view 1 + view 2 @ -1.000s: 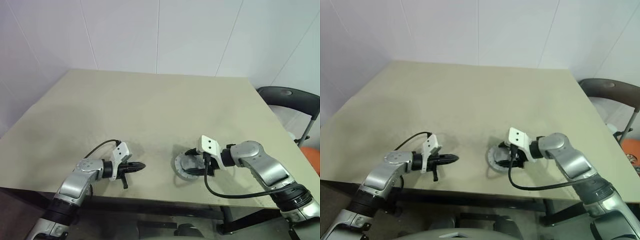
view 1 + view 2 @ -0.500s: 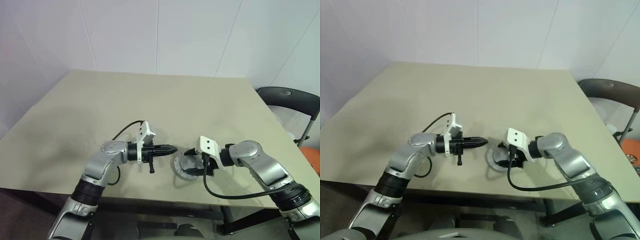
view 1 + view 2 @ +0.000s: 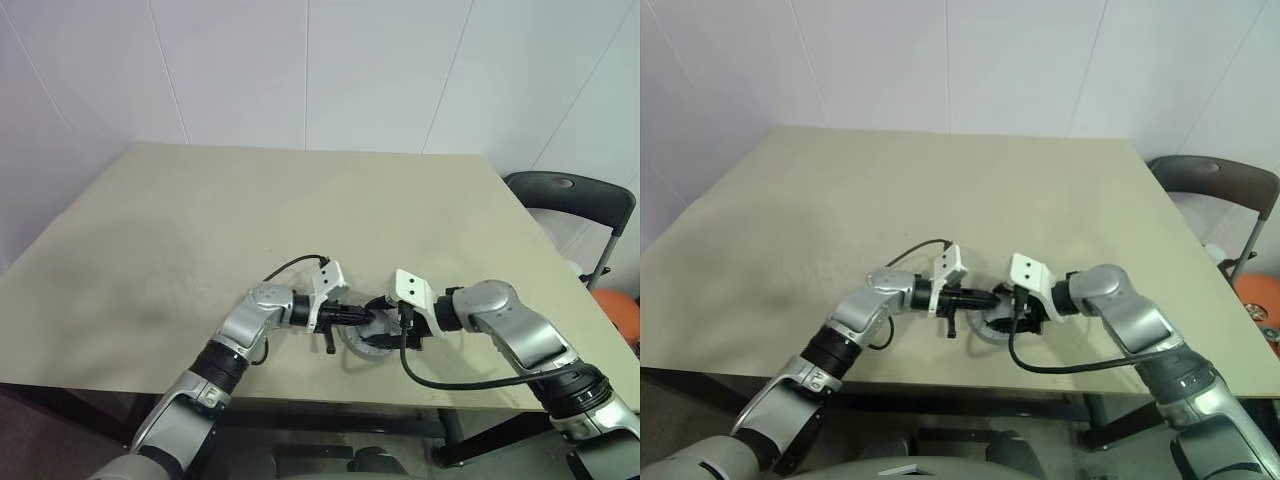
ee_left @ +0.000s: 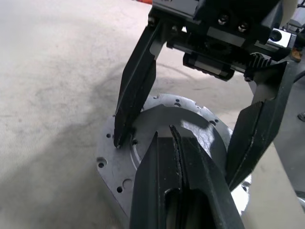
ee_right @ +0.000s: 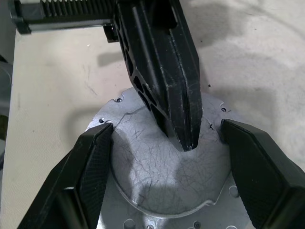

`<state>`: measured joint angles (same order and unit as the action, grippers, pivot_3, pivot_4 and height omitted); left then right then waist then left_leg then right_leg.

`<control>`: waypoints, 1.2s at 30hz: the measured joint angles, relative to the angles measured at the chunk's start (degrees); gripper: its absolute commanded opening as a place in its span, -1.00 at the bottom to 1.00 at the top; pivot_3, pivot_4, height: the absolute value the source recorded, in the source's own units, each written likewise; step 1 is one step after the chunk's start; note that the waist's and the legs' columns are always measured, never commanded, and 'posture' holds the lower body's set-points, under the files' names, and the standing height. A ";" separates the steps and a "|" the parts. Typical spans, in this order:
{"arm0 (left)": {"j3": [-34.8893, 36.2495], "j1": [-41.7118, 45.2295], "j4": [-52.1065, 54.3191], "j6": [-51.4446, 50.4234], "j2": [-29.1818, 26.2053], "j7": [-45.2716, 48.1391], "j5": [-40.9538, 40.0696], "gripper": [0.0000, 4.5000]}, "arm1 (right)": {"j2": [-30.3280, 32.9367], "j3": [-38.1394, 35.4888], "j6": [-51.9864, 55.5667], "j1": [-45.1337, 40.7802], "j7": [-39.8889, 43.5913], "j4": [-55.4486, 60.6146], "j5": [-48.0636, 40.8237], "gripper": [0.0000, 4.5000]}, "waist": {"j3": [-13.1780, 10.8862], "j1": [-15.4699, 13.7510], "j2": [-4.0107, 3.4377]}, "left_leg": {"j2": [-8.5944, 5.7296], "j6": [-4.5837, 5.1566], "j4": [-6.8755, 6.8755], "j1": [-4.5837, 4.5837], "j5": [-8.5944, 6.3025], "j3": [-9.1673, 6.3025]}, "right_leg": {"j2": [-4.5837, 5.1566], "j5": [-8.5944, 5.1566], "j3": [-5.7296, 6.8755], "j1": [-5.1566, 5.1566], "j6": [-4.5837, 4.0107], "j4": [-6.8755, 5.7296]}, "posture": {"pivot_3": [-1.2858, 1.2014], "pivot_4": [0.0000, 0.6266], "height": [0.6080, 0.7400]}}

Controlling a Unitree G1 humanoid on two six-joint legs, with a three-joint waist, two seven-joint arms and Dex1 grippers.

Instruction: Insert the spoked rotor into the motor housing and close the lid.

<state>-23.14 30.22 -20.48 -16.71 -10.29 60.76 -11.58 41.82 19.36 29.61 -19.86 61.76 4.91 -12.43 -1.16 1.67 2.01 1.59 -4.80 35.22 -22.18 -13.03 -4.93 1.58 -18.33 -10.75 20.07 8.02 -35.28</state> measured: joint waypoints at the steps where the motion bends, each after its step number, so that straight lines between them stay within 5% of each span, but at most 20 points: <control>1: -0.10 0.00 -0.20 0.30 0.13 -0.13 0.34 -1.00 | -0.18 -0.38 0.48 0.28 -0.16 0.10 -0.17 0.44 | 0.04 -0.06 0.00 | 0.00 0.00 0.01 0.00 0.00 0.00 | 0.00 0.00 0.00 0.00 0.01 0.00 | 0.03 -1.00 1.00; 2: -0.14 0.00 -0.28 0.53 0.25 -0.22 0.72 -1.00 | -0.33 -0.74 1.11 0.48 -0.38 0.34 -0.29 0.44 | 0.05 -0.11 -0.01 | 0.00 0.00 0.02 0.00 0.00 0.00 | 0.00 -0.01 0.00 0.00 0.01 0.00 | 0.03 -1.00 1.00; 3: -0.20 0.01 -0.32 0.69 0.32 -0.26 0.91 -1.00 | -0.44 -1.12 1.65 0.49 -0.53 0.62 -0.46 0.76 | 0.06 -0.16 -0.03 | 0.00 0.00 0.02 0.00 0.00 0.00 | 0.00 -0.02 0.00 0.00 0.03 0.00 | 0.03 -1.00 1.00; 5: -0.23 0.05 -0.46 0.93 0.34 -0.20 1.02 -1.00 | -0.87 -2.40 3.18 0.75 -0.98 0.54 -1.28 0.99 | 0.05 -0.13 -0.04 | 0.00 0.00 0.00 0.00 0.00 0.00 | 0.00 -0.02 0.00 0.01 0.03 0.00 | 0.03 -1.00 1.00; 28: -0.13 1.30 0.39 -0.59 -3.12 5.47 0.94 -1.00 | 2.04 -6.78 8.05 -0.23 5.35 -2.33 -6.15 0.99 | -0.04 0.88 -0.20 | 0.05 0.10 -0.19 -0.12 -0.07 0.00 | -0.05 0.00 0.01 0.20 0.03 -0.02 | 0.03 -1.00 1.00; 36: -0.11 1.14 0.67 -0.80 -2.92 5.32 0.94 -1.00 | 6.09 -16.03 14.46 1.89 8.09 -1.62 -14.26 0.99 | -0.12 0.72 -0.33 | 0.04 0.11 -0.17 -0.17 -0.07 -0.01 | -0.05 0.00 0.01 0.22 0.04 -0.02 | 0.03 -1.00 1.00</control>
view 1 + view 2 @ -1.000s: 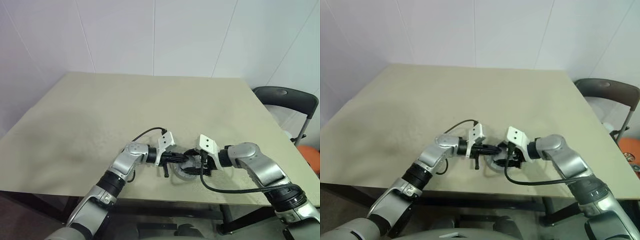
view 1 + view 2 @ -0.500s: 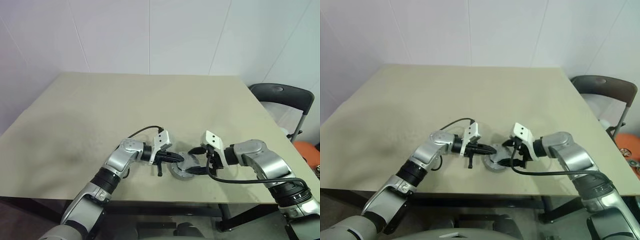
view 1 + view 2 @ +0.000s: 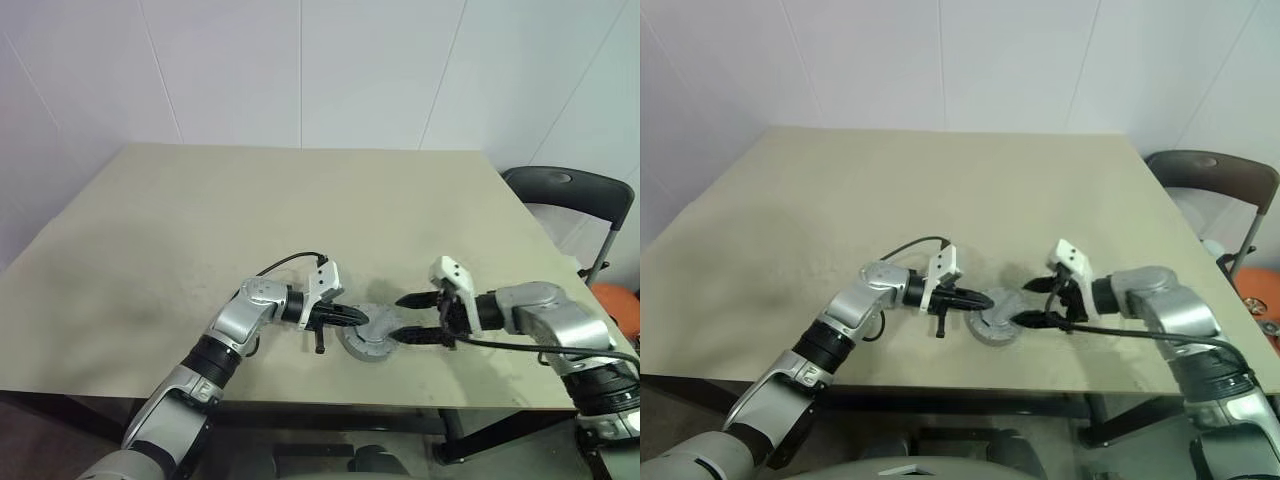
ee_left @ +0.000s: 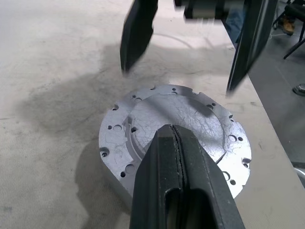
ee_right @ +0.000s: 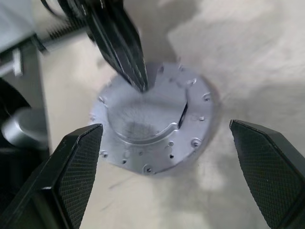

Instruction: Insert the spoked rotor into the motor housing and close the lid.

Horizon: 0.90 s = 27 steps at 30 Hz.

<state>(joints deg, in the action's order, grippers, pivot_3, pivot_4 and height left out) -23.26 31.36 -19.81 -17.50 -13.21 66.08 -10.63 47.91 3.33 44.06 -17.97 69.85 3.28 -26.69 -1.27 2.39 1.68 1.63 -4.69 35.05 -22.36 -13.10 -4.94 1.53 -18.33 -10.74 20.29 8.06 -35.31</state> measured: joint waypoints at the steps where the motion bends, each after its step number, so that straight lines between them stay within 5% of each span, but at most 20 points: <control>1: 0.00 -0.04 0.04 -0.01 -0.01 0.00 0.00 -1.00 | 0.83 -1.39 1.34 0.71 0.39 0.69 -1.52 0.99 | 0.00 -0.01 0.01 | 0.00 0.01 0.00 0.00 -0.01 -0.01 | 0.00 0.00 0.01 -0.01 0.01 0.00 | 0.03 -1.00 1.00; 8: -0.05 0.03 0.11 0.00 -0.25 0.03 0.05 -1.00 | 2.32 -3.39 9.43 7.11 0.29 6.33 -8.20 0.99 | 0.00 0.13 0.00 | 0.00 0.03 0.04 0.00 -0.02 -0.01 | 0.00 -0.02 0.01 0.00 0.02 0.00 | 0.03 -1.00 1.00; 27: -0.18 0.00 0.41 0.14 -0.34 0.41 0.20 -1.00 | -1.99 -5.15 43.84 0.26 -19.49 4.34 -16.27 0.99 | 0.02 0.03 -0.09 | 0.01 0.09 -0.03 -0.04 -0.06 -0.01 | 0.00 -0.03 0.01 0.07 0.03 -0.01 | 0.03 -1.00 1.00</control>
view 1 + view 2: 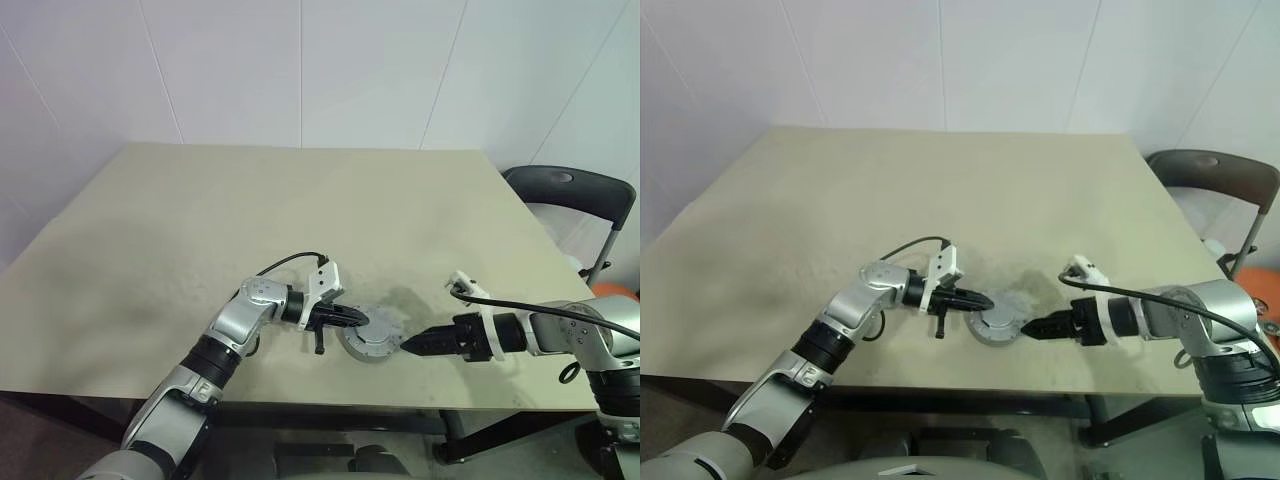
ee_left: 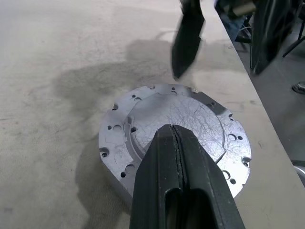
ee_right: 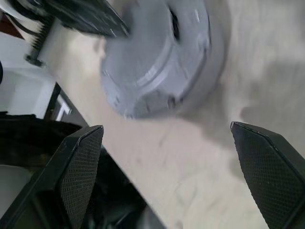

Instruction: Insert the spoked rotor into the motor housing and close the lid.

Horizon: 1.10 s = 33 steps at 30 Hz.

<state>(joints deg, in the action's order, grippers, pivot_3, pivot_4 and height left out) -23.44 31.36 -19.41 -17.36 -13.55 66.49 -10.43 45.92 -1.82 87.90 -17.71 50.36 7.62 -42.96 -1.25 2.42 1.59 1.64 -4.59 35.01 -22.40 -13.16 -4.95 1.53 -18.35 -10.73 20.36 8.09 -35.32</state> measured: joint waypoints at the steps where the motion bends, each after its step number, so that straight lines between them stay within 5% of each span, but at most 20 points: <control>1: 0.00 -0.01 0.00 0.01 0.01 -0.08 0.00 -1.00 | -0.71 -0.14 1.10 0.06 -0.71 0.01 -0.19 0.99 | 0.00 0.00 0.00 | 0.00 0.00 0.01 0.00 0.00 0.00 | 0.00 0.00 0.00 0.00 0.00 -0.01 | 0.03 -1.00 1.00; 8: 0.02 -0.03 -0.06 0.19 -0.15 -0.14 0.00 -1.00 | -9.67 -5.02 4.30 -0.88 -9.05 -3.19 -3.66 0.99 | 0.01 0.14 0.01 | 0.00 0.00 0.04 0.01 0.00 0.00 | -0.01 0.00 0.00 -0.03 0.01 -0.02 | 0.03 -1.00 1.00; 18: 0.19 0.35 -0.44 0.21 -0.79 -0.08 0.30 -1.00 | -24.50 -17.77 4.33 -5.69 -33.70 -15.02 -14.49 0.99 | 0.05 2.20 -0.01 | 0.08 0.01 0.17 0.29 0.01 0.00 | -0.11 0.03 -0.03 -0.14 0.02 -0.26 | 0.03 -1.00 1.00; 27: 0.18 1.56 -0.58 0.80 0.83 2.00 0.21 -1.00 | -27.79 -21.14 3.05 -5.57 -49.53 -16.87 -27.14 -0.01 | 0.03 3.15 -0.50 | 0.14 0.10 -0.31 -0.03 -0.02 -0.04 | -0.18 0.12 -0.01 0.16 0.38 -0.38 | 0.03 -1.00 1.00; 33: 0.59 2.50 -0.69 1.16 0.99 2.38 0.20 -1.00 | -28.37 -22.89 2.87 -5.85 -52.86 -18.61 -30.57 -0.40 | -0.02 3.21 -0.68 | 0.13 0.12 -0.27 0.02 -0.03 -0.03 | -0.18 0.05 -0.02 0.12 0.33 -0.41 | 0.03 -1.00 1.00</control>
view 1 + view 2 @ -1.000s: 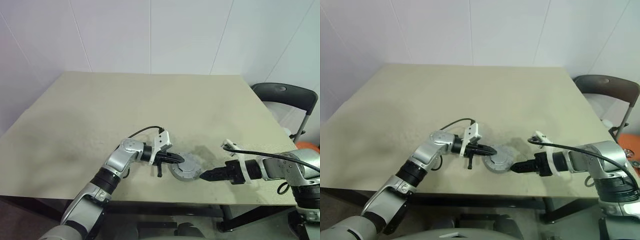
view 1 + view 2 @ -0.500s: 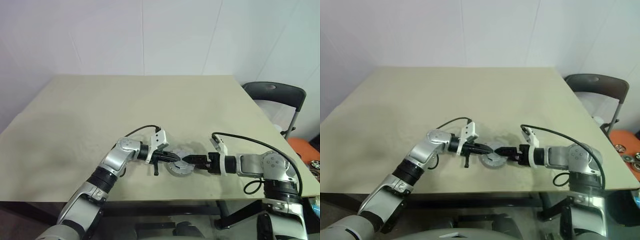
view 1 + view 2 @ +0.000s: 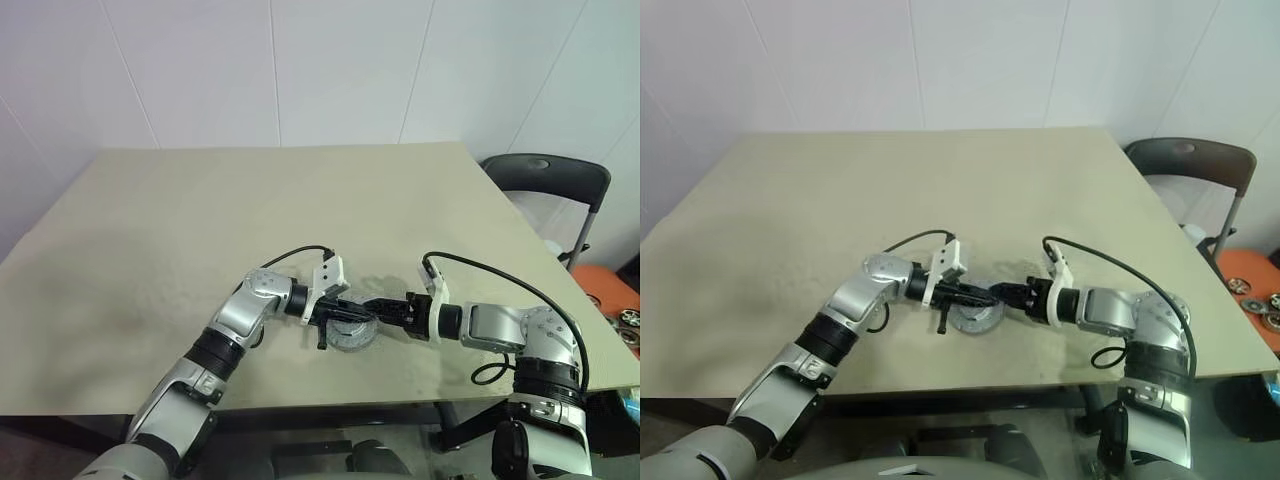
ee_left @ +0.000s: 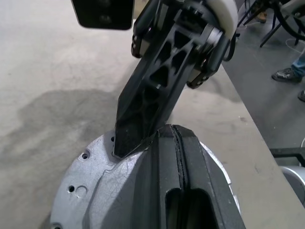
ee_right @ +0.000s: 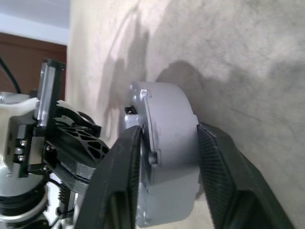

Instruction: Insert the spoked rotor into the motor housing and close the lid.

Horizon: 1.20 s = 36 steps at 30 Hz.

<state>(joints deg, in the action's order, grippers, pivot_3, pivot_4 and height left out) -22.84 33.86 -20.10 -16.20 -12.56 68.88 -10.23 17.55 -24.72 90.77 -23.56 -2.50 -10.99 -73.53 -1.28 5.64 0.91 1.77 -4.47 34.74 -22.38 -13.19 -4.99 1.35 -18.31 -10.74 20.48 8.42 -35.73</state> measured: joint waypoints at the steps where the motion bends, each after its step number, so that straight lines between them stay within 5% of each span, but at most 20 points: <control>1: 0.15 -0.13 0.09 -0.01 -0.10 0.03 -0.02 -1.00 | -0.40 -0.33 0.01 0.00 -0.45 -0.09 -0.11 -0.40 | 0.00 0.08 0.00 | 0.00 0.00 0.01 0.00 0.00 0.00 | -0.01 -0.05 0.00 0.01 -0.09 0.00 | 0.03 -1.00 1.00; 15: 6.45 -5.43 6.37 -9.98 -8.20 3.88 -7.74 -1.00 | -0.86 -0.35 0.50 -0.48 0.77 -1.15 -1.60 -0.40 | -0.38 1.54 -0.35 | 0.22 0.00 -0.06 -0.06 0.00 -0.07 | -0.28 -0.05 -0.01 0.28 0.14 -0.40 | 0.03 -1.00 1.00; 24: 20.13 -7.29 9.80 -21.18 -8.30 -4.23 -18.68 -1.00 | -3.71 -1.17 -3.33 -3.57 0.51 -4.43 0.21 -0.40 | -0.80 1.56 -0.59 | 0.23 0.00 -0.06 -0.16 0.00 -0.07 | -0.31 -0.01 -0.02 0.40 0.17 -0.43 | 0.03 -1.00 1.00; 36: 20.34 -10.20 9.89 -22.31 -9.20 -6.89 -19.16 -1.00 | -2.11 -2.07 -5.39 -4.70 1.55 -4.91 2.06 -0.44 | -0.91 1.29 -0.58 | 0.22 0.00 0.00 -0.58 0.01 -0.12 | -0.32 0.04 0.01 0.76 0.13 -0.47 | 0.03 -1.00 1.00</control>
<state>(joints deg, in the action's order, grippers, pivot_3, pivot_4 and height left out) -2.50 23.66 -10.21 -38.51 -21.76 61.98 -29.39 15.43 -26.79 85.39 -28.26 -0.95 -15.90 -71.47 -2.19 6.92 0.33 1.99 -4.48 34.74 -22.97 -13.18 -5.10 1.02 -18.27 -10.73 21.24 8.55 -36.20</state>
